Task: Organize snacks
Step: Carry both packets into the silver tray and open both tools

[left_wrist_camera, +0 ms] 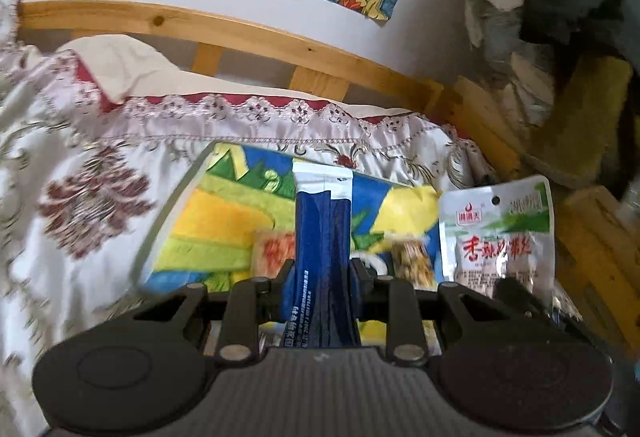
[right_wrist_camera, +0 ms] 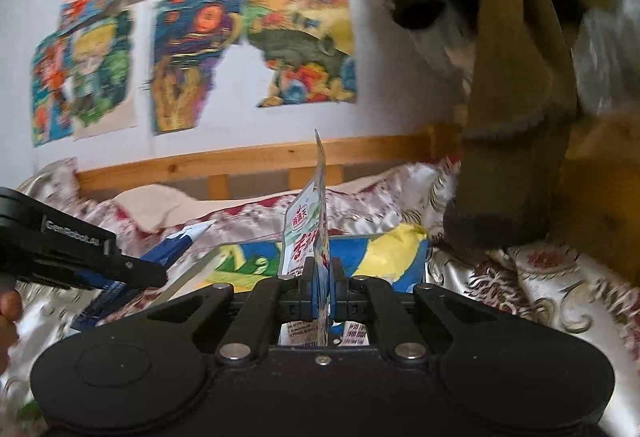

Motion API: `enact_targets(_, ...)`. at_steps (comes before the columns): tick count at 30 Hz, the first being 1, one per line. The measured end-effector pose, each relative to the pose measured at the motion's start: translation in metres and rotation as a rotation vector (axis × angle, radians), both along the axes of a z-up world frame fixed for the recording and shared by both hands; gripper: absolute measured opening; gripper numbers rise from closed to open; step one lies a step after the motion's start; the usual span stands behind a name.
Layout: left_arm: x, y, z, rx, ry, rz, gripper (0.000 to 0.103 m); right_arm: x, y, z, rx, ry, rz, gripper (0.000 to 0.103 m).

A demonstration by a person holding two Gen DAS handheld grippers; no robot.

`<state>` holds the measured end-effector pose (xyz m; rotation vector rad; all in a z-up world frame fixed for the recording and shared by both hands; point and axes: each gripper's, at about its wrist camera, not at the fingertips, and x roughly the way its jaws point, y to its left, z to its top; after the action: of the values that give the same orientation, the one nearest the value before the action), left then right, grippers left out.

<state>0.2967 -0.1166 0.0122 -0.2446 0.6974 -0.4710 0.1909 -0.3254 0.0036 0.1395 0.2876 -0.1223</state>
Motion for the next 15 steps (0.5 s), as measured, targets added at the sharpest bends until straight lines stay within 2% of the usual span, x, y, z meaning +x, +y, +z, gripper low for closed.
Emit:
enact_targets(6,0.059,-0.04,-0.023,0.011,0.034,-0.011,0.029,0.051,-0.022,-0.02,0.072,0.021,-0.029,0.005)
enact_targets(11,0.078,-0.064,-0.04,0.069,0.037,-0.032,0.029,0.076,-0.032,-0.038,0.138,0.077,-0.044,0.005)
enact_targets(15,0.084,-0.074,-0.055,0.099,0.056,-0.038,0.029,0.086,-0.032,-0.048,0.139,0.13,-0.055,0.005)
